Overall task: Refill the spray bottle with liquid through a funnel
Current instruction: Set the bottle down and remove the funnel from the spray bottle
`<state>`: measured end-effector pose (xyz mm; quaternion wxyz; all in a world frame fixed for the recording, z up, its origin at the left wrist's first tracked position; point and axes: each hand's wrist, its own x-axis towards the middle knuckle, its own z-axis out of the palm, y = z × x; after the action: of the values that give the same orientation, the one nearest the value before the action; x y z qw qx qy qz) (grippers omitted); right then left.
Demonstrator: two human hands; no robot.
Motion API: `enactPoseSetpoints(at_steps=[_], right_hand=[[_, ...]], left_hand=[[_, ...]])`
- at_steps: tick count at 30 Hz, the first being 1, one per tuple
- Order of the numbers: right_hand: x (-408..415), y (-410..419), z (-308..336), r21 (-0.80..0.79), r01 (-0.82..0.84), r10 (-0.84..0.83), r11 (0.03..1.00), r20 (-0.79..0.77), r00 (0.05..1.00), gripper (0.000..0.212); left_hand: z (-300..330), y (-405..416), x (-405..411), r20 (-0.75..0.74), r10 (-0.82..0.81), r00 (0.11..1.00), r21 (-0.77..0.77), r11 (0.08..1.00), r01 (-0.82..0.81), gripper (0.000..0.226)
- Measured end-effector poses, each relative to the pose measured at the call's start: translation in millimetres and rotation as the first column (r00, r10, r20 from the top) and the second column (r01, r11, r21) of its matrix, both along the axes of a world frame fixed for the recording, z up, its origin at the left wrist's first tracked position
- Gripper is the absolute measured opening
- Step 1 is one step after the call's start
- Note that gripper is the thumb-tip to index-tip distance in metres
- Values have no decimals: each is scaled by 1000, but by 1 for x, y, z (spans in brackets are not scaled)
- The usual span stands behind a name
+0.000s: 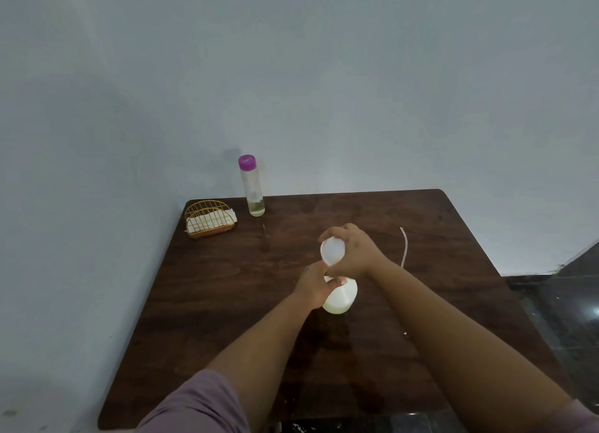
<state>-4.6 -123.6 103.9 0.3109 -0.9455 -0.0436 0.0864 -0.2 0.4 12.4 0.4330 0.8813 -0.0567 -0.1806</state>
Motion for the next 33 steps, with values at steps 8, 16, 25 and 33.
enactPoseSetpoints(at_steps=[8,16,25,33], right_hand=[[4,-8,8,89,40,-22,995,-193,981,83],[-5,-36,-13,44,251,-234,967,-242,942,32],[-12,-42,-16,140,309,-310,941,-14,951,26],[-10,-39,-18,148,308,-315,940,25,949,24]], left_hand=[[-6,1,-1,-41,32,999,-59,998,-34,51],[-12,3,2,-26,16,1000,-71,997,-18,50],[-13,3,6,16,-57,998,20,998,56,57],[-16,3,8,3,-48,999,31,998,48,57]])
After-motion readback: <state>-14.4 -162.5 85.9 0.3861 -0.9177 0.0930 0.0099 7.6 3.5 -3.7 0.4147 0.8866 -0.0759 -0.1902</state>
